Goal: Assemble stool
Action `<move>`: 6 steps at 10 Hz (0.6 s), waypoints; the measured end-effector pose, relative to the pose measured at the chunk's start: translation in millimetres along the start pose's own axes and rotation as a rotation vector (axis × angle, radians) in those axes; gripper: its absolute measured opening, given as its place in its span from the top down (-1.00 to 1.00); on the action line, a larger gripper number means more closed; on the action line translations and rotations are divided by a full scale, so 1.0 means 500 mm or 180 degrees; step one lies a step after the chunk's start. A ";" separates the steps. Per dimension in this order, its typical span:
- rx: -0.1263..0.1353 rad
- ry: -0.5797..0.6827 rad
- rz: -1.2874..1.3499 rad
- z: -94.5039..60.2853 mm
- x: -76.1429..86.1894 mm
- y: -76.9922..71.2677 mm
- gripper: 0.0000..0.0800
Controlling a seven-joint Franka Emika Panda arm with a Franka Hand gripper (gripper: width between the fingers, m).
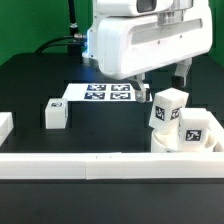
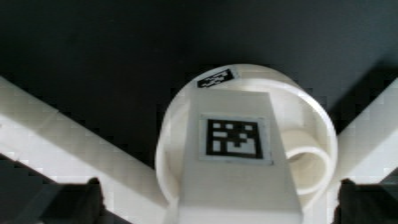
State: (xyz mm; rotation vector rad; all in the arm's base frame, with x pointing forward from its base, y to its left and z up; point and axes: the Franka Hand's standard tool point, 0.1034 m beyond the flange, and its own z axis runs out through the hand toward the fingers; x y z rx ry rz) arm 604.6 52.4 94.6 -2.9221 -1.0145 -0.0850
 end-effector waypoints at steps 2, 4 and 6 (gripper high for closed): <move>0.0026 -0.0014 0.0191 0.010 0.003 -0.015 -0.62; 0.0036 -0.0021 0.0293 0.013 0.004 -0.020 -0.62; 0.0029 -0.0018 0.0311 0.013 0.004 -0.018 -0.62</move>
Offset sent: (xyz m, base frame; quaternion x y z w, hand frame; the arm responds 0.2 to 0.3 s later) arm -0.0022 0.0125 -0.0059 0.0181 0.0023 0.0416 0.9990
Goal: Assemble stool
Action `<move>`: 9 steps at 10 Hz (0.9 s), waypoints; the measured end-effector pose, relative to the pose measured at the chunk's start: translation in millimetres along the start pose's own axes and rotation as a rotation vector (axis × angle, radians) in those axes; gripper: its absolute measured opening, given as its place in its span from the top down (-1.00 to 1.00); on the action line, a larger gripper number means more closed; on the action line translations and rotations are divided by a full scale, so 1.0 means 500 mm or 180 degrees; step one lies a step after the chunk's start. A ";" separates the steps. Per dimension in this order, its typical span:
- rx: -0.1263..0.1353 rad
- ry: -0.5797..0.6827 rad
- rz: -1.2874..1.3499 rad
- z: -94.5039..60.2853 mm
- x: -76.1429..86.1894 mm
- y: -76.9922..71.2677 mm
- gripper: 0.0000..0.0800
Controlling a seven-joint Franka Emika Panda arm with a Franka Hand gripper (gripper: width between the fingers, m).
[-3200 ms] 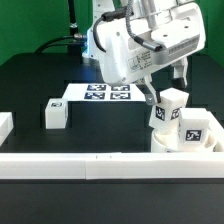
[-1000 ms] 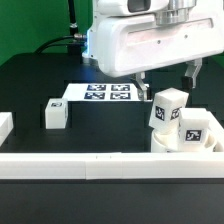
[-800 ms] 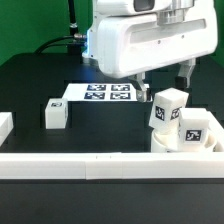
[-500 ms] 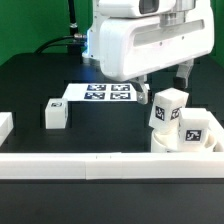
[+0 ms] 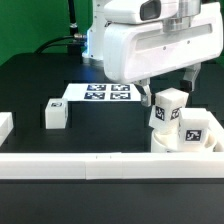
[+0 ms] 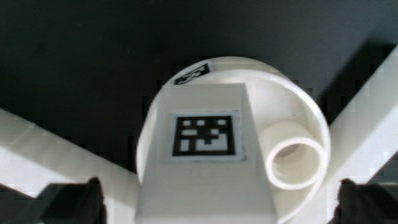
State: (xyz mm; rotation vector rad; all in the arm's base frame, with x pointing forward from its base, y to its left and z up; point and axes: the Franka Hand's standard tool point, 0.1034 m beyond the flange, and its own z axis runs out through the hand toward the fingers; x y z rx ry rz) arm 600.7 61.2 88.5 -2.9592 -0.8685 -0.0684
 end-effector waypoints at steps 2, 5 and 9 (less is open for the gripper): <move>-0.0005 0.0004 0.0121 0.000 0.000 0.002 0.08; 0.0000 0.0008 0.0538 -0.001 -0.001 0.003 0.16; -0.0024 0.0088 0.2692 0.002 -0.011 -0.004 0.16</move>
Offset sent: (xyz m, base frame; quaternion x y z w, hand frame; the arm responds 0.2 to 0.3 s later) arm 0.0000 0.0000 0.0000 0.0000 0.0000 0.0000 1.0000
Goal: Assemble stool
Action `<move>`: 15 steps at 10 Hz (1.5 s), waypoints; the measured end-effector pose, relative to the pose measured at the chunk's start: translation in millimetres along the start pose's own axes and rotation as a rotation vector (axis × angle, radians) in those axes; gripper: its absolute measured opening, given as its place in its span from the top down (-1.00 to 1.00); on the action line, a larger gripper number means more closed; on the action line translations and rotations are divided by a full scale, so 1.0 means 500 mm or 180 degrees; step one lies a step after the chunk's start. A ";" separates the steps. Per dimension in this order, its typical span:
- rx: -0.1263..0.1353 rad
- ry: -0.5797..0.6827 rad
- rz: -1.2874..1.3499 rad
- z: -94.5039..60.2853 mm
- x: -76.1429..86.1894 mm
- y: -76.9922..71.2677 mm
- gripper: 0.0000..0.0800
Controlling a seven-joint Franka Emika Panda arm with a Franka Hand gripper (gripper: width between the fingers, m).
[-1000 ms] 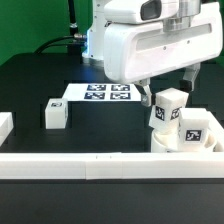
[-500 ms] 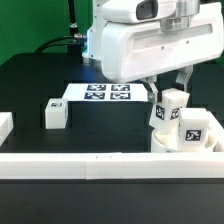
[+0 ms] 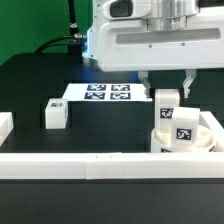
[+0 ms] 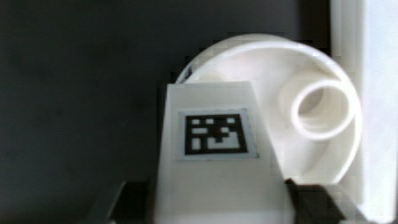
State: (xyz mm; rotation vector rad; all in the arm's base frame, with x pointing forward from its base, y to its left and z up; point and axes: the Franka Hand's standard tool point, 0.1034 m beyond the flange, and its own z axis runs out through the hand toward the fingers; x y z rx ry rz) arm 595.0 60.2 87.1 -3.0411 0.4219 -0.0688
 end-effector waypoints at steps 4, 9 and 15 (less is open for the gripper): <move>0.0016 0.0092 0.1479 0.001 -0.003 0.003 0.16; 0.0098 0.0030 0.3333 0.002 -0.010 -0.002 0.16; 0.0354 -0.0117 0.5726 0.003 -0.013 -0.018 0.16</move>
Offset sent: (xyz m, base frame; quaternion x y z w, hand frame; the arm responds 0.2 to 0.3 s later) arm 0.0000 0.0000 0.0000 0.0000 0.0000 0.2667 0.9638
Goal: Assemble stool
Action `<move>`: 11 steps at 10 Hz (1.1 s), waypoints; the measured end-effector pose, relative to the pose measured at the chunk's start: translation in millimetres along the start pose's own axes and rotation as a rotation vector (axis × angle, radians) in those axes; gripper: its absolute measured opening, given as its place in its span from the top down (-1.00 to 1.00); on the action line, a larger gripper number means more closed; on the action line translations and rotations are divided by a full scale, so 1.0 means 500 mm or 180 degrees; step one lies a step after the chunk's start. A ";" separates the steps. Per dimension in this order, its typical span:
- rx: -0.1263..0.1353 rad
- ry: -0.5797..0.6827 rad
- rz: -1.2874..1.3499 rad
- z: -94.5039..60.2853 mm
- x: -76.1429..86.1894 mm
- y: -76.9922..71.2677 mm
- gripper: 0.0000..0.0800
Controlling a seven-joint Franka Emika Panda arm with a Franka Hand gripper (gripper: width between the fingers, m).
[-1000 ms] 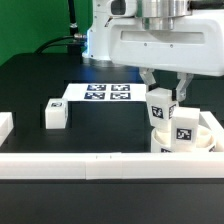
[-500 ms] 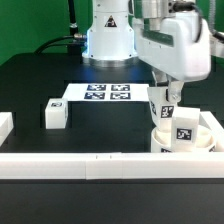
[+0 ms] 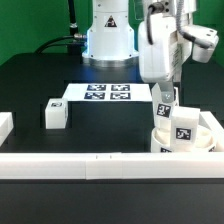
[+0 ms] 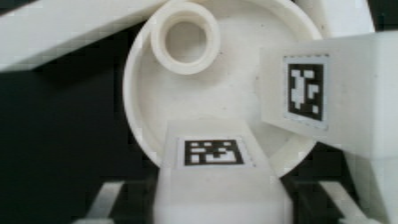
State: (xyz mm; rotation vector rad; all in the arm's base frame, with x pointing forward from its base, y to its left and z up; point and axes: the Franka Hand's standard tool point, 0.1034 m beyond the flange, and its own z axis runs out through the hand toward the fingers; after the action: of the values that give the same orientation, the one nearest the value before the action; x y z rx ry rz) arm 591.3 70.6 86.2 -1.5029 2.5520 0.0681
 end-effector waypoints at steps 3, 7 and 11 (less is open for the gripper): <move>0.0020 -0.0144 0.0675 0.001 0.000 0.003 0.16; 0.0159 -0.0342 0.1239 0.002 -0.009 0.012 0.16; 0.0175 -0.0369 0.1085 0.001 -0.010 0.013 -0.24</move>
Offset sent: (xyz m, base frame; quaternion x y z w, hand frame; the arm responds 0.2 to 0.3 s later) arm -0.0208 -0.0144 -0.0077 0.0358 0.0261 0.4173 0.9077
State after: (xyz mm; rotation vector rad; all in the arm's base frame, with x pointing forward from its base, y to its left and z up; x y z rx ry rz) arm 587.9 78.2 86.0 -1.0007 2.6612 0.1244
